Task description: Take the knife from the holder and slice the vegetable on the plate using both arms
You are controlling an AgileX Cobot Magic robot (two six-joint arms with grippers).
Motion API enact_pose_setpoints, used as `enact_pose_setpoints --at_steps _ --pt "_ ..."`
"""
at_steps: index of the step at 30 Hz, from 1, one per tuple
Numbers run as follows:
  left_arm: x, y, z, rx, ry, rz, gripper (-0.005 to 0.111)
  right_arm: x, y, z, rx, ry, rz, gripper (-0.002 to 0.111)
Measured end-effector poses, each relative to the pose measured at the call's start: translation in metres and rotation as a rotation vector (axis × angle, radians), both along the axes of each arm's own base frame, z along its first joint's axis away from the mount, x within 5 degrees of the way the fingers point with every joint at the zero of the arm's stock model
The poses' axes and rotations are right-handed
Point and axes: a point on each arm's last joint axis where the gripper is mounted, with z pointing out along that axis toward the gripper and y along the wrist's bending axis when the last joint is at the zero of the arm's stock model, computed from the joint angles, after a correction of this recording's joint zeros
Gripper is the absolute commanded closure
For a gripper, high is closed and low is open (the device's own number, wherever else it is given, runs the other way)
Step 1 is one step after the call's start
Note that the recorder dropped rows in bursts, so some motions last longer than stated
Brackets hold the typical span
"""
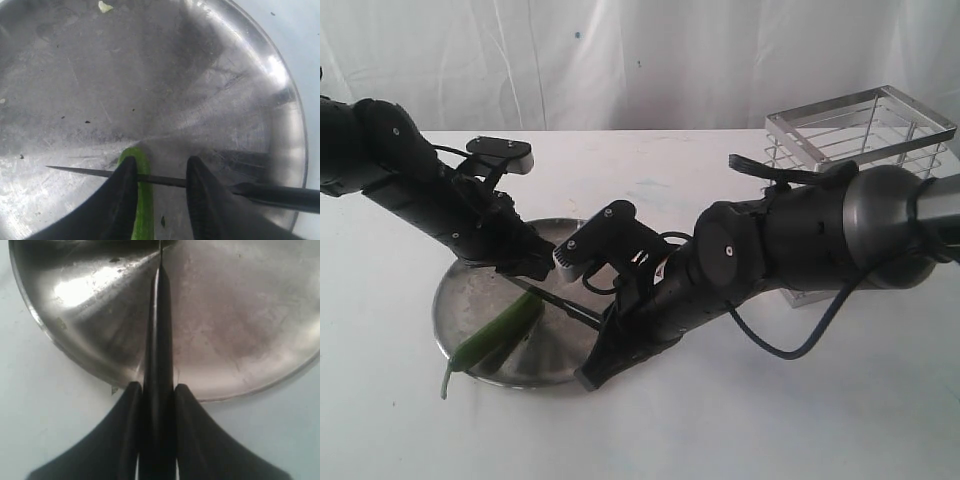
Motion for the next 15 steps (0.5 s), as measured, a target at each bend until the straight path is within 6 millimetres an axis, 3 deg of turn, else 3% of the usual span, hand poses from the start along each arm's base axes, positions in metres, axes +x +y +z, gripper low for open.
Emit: enact_pose_setpoints --at_steps 8,12,15 --pt "0.003 0.0 -0.008 0.011 0.003 -0.008 0.068 0.0 0.0 0.0 0.001 0.001 -0.002 0.108" --pt "0.009 -0.002 -0.032 0.022 0.045 0.006 0.069 0.0 0.0 -0.002 -0.005 0.01 -0.001 0.108" --pt "0.015 -0.002 -0.047 0.037 0.048 0.011 0.077 -0.001 0.0 -0.003 -0.012 0.023 0.002 0.108"
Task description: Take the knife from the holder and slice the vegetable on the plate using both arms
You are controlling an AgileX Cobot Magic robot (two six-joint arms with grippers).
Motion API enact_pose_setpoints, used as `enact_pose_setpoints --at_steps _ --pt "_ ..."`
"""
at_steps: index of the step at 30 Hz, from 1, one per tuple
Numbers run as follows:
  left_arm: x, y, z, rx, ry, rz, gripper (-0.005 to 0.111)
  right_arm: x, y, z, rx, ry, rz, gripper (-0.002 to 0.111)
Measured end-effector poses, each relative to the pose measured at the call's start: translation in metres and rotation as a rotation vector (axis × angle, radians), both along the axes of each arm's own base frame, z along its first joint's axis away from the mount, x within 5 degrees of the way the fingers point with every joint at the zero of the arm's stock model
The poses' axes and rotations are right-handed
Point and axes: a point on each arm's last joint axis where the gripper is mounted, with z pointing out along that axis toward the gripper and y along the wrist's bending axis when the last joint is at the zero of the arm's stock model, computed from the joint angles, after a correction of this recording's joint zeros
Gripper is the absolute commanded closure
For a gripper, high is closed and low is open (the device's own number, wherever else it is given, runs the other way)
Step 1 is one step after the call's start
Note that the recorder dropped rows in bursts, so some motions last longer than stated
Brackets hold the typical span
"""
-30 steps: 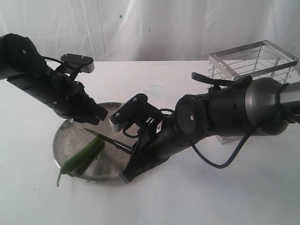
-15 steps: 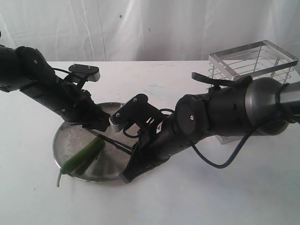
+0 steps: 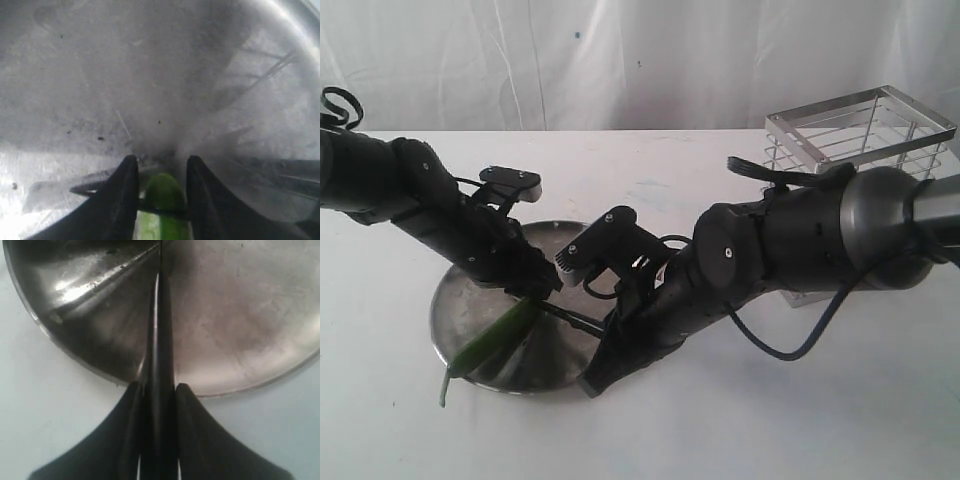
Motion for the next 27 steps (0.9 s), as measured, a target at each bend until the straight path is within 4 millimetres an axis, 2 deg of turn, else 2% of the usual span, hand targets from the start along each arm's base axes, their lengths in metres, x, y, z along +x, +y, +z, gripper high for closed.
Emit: enact_pose_setpoints --at_steps 4,6,8,11,13,17,24,27 --pt "0.001 0.0 -0.001 0.005 -0.007 -0.004 0.09 0.0 0.0 0.0 -0.002 0.004 0.001 0.108" --pt "0.001 0.0 0.003 0.008 -0.016 -0.012 0.091 0.0 0.0 0.0 -0.002 0.003 0.001 0.108" --pt "-0.002 0.0 0.016 0.013 -0.022 -0.046 0.083 -0.001 0.0 0.0 -0.002 0.003 0.002 0.108" --pt "-0.006 -0.001 0.043 -0.002 -0.066 -0.074 0.058 0.0 0.0 -0.002 -0.005 0.007 0.002 0.108" --pt "-0.008 -0.001 0.055 -0.007 -0.092 -0.081 0.051 0.0 0.001 -0.008 -0.016 0.019 0.002 0.108" --pt "-0.011 0.0 0.054 0.005 -0.065 -0.105 0.048 0.001 0.001 -0.015 -0.031 0.035 0.002 0.108" --pt "-0.013 0.003 0.034 0.048 -0.037 -0.11 0.048 0.003 0.004 -0.012 -0.025 0.032 0.005 0.108" --pt "-0.013 0.004 0.032 0.05 -0.038 -0.107 0.048 0.004 0.006 -0.009 -0.019 0.027 0.007 0.108"
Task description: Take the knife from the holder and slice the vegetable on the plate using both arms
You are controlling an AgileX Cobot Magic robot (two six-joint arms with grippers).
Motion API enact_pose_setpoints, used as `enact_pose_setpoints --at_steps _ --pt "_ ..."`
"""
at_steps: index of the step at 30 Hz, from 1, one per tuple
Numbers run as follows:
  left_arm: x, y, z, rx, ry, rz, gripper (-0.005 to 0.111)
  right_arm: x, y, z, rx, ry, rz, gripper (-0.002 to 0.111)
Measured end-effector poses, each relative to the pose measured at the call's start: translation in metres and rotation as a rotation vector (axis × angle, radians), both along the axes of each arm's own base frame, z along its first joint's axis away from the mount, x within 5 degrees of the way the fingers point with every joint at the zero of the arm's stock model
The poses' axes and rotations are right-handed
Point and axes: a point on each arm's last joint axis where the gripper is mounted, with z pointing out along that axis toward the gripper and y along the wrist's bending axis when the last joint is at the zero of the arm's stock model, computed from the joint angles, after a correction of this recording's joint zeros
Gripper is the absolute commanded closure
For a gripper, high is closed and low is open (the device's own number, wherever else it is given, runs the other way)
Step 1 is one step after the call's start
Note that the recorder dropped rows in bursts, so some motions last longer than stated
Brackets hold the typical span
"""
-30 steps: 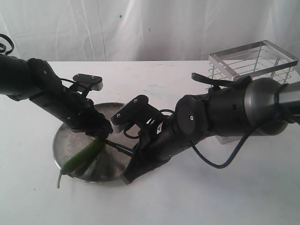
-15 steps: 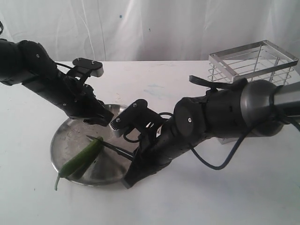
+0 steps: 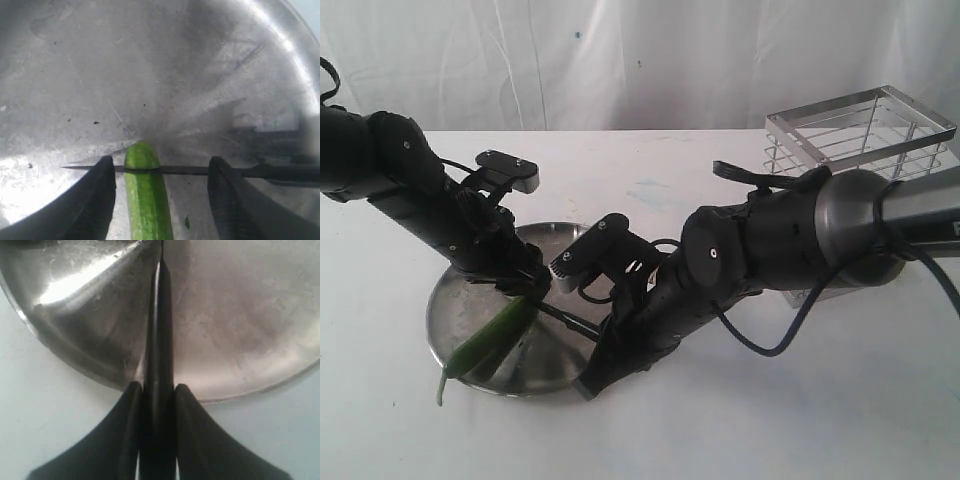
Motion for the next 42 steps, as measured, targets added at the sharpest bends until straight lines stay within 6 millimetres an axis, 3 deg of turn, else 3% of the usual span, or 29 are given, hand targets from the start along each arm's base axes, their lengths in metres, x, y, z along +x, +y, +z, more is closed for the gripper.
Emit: enact_pose_setpoints --at_steps 5,11,14,19,31,42 --pt "0.001 0.0 -0.001 -0.003 -0.002 0.006 0.048 0.0 0.0 0.0 -0.001 0.002 0.001 0.108" --pt "0.002 -0.001 -0.03 -0.006 0.071 0.042 0.047 0.0 0.0 -0.005 -0.016 0.019 0.004 0.108" --pt "0.003 -0.001 -0.035 -0.014 0.08 0.059 0.047 -0.001 0.0 -0.009 -0.024 0.033 0.003 0.108" --pt "0.002 0.0 -0.033 -0.011 0.07 0.056 0.047 -0.001 0.0 -0.01 -0.027 0.039 0.002 0.108" --pt "-0.017 0.005 0.002 0.044 0.056 -0.054 0.047 -0.001 0.0 -0.004 -0.017 0.03 0.003 0.108" --pt "-0.038 0.013 -0.024 0.093 0.131 -0.063 0.048 -0.004 -0.001 -0.004 -0.027 0.052 0.009 0.108"
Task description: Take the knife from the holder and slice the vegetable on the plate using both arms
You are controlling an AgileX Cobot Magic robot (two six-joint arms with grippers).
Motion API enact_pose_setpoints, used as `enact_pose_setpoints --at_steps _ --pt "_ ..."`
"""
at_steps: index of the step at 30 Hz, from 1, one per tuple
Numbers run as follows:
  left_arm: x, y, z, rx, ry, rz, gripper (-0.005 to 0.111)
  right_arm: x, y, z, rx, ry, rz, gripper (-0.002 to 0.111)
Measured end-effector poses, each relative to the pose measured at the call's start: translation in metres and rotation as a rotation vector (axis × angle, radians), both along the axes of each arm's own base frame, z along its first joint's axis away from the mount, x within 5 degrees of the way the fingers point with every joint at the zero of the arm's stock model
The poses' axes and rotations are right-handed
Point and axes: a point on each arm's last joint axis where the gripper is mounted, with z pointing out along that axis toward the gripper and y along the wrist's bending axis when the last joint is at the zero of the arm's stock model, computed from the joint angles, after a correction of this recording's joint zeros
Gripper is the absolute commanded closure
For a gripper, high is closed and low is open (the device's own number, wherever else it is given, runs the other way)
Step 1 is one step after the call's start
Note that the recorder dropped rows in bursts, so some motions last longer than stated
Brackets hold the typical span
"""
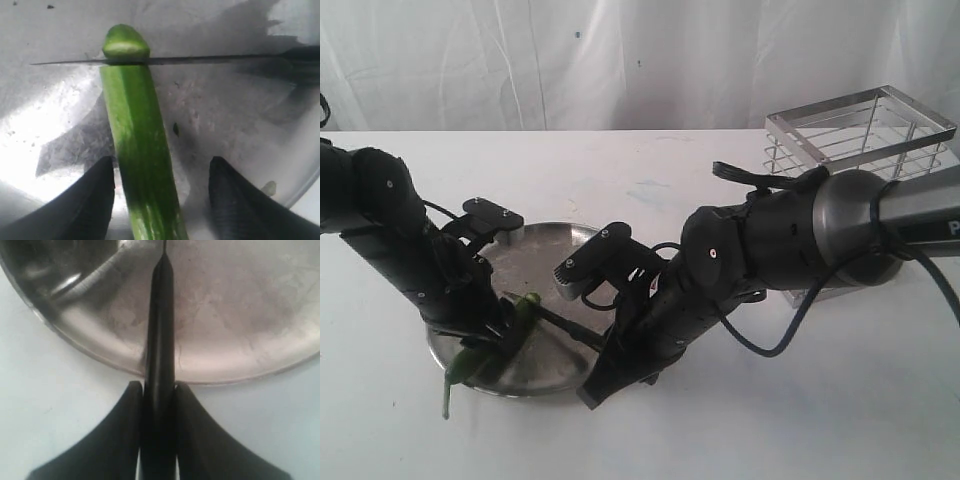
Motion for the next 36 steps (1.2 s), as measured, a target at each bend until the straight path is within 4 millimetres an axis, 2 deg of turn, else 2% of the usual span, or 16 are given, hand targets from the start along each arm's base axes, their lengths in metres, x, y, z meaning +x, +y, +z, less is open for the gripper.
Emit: enact_pose_setpoints --at_steps 19,24,33,36 --pt "0.002 0.01 -0.005 0.081 -0.026 0.093 0.054 0.0 0.0 0.007 -0.075 0.048 0.04 0.108" --pt "0.004 0.009 -0.013 0.084 -0.009 0.114 0.054 -0.002 -0.004 0.006 -0.115 0.071 0.04 0.108" --pt "0.006 0.009 -0.014 0.082 -0.015 0.122 0.054 0.006 0.004 0.013 -0.103 0.053 0.047 0.108" --pt "0.006 0.009 -0.014 0.081 -0.015 0.124 0.054 0.01 0.007 0.009 -0.112 0.064 0.051 0.108"
